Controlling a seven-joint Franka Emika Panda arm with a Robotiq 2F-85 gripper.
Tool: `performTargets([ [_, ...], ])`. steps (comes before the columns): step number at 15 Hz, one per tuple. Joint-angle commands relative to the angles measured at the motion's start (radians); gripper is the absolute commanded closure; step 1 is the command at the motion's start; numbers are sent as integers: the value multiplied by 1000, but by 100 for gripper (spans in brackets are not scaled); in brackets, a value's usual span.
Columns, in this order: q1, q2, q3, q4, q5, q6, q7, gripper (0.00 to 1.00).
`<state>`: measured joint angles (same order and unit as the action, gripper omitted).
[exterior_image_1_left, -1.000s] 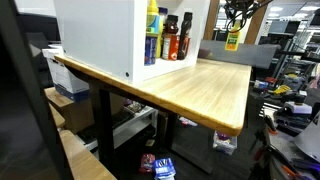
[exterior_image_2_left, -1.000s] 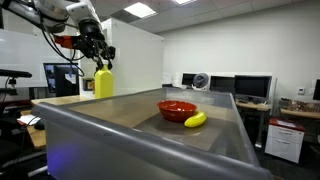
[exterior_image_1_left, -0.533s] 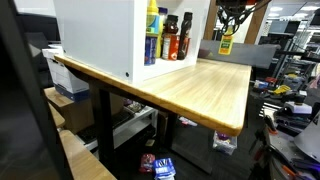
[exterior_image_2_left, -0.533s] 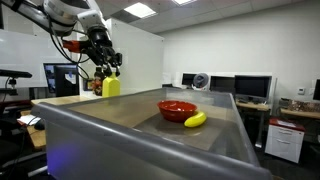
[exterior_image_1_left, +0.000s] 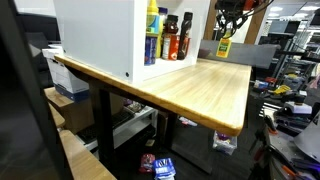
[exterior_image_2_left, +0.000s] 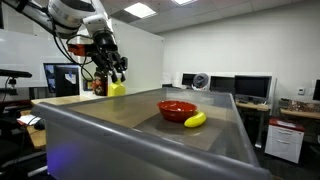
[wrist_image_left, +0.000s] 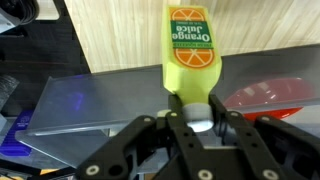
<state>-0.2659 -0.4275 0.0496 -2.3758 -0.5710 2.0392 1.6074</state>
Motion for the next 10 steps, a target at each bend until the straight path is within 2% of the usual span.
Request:
performTargets([
  [1,1,-9,-33,-35,-27,45,26,92],
  [10,-2,23,-44,-38,-94,76,42,92],
])
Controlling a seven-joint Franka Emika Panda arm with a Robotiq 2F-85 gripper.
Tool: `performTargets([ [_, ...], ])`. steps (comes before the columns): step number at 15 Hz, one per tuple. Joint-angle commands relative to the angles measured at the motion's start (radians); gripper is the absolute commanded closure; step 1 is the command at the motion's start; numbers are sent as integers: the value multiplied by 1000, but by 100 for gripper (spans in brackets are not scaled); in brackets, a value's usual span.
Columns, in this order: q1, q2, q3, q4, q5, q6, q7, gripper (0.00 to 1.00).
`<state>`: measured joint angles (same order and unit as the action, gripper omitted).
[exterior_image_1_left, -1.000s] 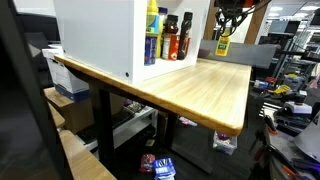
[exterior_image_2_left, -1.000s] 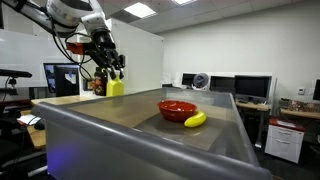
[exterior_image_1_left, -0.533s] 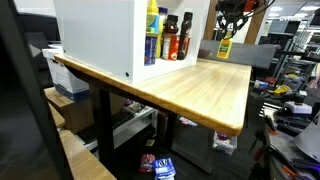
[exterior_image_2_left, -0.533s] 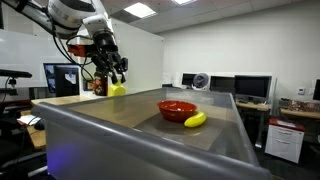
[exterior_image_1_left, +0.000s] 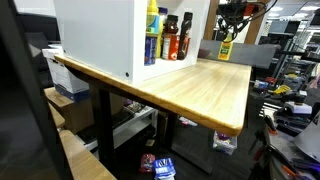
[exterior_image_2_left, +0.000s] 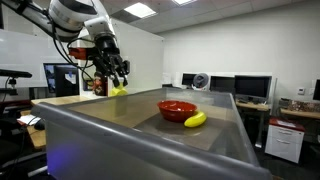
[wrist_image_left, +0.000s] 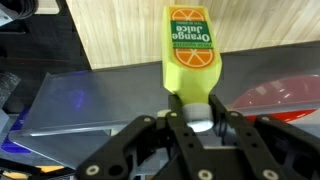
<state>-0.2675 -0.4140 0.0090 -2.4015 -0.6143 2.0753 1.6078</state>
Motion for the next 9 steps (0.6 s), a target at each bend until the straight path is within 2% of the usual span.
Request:
performTargets([
  [1,0,14,-5,-12,-59,46,45,92],
  [9,5,58,-25,-2,-95,80,54,92],
])
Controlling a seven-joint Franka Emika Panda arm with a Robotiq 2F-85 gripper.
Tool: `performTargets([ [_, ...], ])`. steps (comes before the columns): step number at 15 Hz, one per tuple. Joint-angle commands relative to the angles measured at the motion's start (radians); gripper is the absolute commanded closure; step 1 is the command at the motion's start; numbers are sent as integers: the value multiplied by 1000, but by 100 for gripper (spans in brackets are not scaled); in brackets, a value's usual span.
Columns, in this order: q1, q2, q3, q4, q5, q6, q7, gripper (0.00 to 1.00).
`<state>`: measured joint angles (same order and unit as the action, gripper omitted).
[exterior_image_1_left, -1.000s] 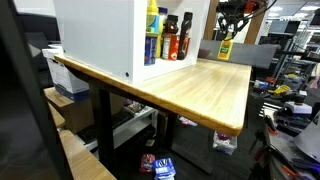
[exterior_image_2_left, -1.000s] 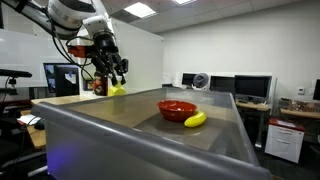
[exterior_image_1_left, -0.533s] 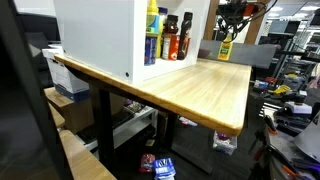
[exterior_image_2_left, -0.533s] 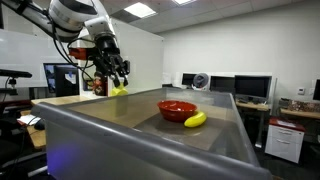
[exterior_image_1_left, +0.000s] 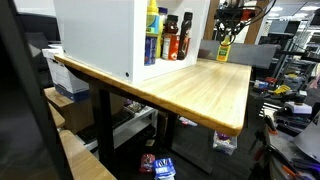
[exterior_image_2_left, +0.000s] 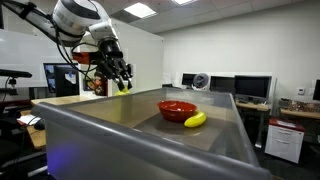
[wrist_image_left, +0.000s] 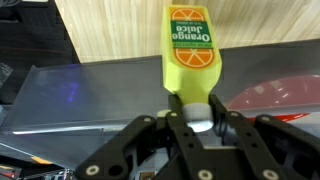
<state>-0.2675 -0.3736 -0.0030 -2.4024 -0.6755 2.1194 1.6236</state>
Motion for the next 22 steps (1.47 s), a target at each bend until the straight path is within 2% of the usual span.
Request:
performTargets([
  [1,6,22,-16,-1,-36,43,37,92],
  [7,5,49,-36,1,-34,107,26,92],
  [12,7,57,-34,7,-36,106,25,92],
  [13,8,54,-33,6,-37,105,26,61],
  [14,9,52,-31,6,-38,101,27,43],
  [16,13,53,-29,6,-35,97,24,35],
  [22,49,27,-27,-9,-5,120,-13,5],
])
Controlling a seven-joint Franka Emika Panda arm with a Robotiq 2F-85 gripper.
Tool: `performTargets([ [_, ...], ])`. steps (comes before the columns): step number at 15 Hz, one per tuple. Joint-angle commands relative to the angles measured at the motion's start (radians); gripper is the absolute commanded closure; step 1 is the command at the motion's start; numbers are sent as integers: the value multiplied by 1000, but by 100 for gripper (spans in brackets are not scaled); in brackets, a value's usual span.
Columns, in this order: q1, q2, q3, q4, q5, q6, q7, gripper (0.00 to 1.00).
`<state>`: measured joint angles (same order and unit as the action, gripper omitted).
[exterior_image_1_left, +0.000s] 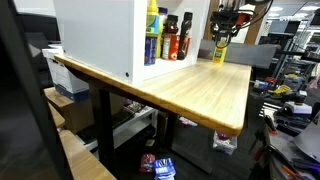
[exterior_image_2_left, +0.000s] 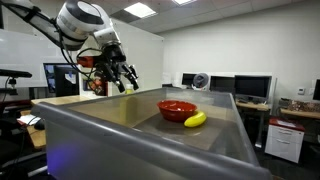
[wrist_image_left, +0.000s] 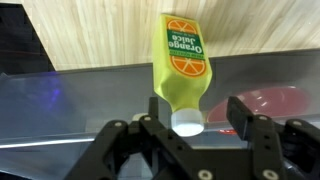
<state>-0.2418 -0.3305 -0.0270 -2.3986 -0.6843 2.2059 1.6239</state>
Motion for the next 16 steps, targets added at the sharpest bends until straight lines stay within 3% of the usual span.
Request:
performTargets([
  [1,35,-28,-6,-24,16,52,-28,3],
  [6,87,-88,-17,-84,121,134,-113,0],
  [12,106,-194,-7,-175,313,122,-224,0],
  [16,139,-260,11,-221,382,178,-370,0],
])
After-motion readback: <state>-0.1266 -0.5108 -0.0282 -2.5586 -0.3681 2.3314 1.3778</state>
